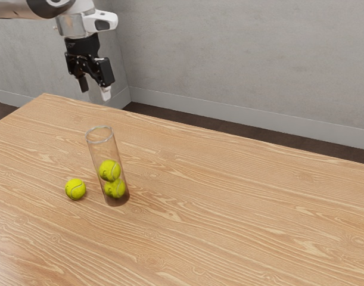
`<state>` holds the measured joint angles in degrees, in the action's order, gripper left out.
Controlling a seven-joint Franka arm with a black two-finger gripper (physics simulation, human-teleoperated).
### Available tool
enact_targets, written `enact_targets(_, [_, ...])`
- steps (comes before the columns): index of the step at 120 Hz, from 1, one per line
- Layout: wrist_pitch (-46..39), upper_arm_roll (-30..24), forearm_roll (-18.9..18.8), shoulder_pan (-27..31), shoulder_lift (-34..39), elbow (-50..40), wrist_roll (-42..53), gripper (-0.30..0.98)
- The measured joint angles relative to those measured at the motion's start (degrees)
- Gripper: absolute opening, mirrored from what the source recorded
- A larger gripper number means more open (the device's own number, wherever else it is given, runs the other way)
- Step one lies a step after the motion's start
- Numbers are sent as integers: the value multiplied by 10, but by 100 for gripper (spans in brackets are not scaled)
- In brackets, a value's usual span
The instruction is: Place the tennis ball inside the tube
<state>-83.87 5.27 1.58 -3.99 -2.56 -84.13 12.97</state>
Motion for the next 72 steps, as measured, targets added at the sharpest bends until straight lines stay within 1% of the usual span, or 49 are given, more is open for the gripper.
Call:
enact_targets(24, [-1,0,-2,-7,-2,0,-10,69])
enact_targets(34, [-5,0,-22,-9,0,-3,-14,69])
enact_targets(44, [-40,1,-34,-13,32,-60,-11,69])
enact_targets(53, [-75,2,-41,-12,75,-129,-1,69])
enact_targets(66, [-122,3,-45,32,109,-209,19,69])
enact_targets(72, [-143,6,-46,39,116,-232,32,69])
